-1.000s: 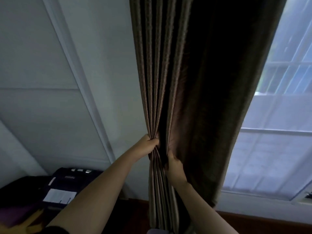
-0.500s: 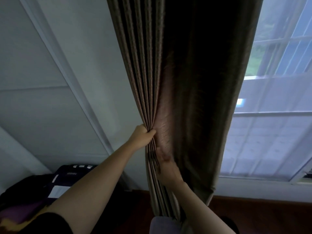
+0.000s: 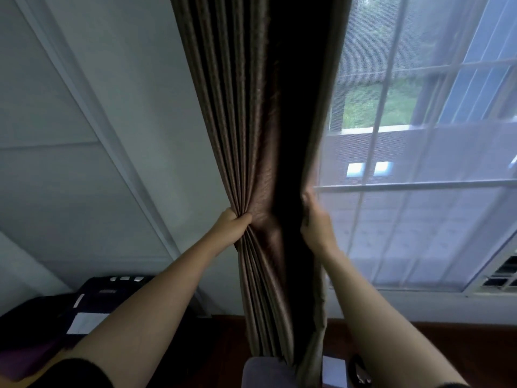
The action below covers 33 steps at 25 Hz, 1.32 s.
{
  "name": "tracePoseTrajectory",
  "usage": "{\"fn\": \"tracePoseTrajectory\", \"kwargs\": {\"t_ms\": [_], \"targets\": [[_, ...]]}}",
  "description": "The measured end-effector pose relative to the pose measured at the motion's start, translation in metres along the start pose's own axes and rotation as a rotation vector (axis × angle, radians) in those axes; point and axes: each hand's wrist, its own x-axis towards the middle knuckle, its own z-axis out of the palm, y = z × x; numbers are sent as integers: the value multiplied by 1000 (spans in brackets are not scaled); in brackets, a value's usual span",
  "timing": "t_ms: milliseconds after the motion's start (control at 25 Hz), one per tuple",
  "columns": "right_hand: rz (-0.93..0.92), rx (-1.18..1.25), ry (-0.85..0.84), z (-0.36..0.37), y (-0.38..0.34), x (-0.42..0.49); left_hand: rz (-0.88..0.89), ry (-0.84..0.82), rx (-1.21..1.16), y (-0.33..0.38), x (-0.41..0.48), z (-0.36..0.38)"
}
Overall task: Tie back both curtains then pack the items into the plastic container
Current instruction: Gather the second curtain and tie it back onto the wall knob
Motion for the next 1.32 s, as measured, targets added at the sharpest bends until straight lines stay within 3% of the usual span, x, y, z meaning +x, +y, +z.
{"fn": "tracePoseTrajectory", "kwargs": {"t_ms": [120, 320, 520, 600, 680, 800, 920, 1080, 1320], "targets": [[-17, 50, -220, 46, -2, -34, -9, 1, 19, 0, 0, 2], [-118, 25, -381, 86, -6, -56, -75, 8, 75, 3, -3, -3], [-68, 2, -477, 109, -11, -61, -41, -32, 167, 10, -13, -3], [-78, 124, -465, 114, -12, -68, 29, 48, 322, 11, -17, 5], [-27, 297, -351, 111, -10, -70, 51, 221, 353, 9, -15, 12], [164, 546, -109, 90, -27, -46, 35, 294, 160, 3, -11, 17], [237, 751, -24, 66, -54, -1, -20, 227, -36, 2, -19, 16], [275, 858, -119, 56, -65, 20, -70, 94, -137, 3, -21, 8], [295, 840, -196, 52, -88, 3, 29, 213, 104, -1, -11, -3]]}}
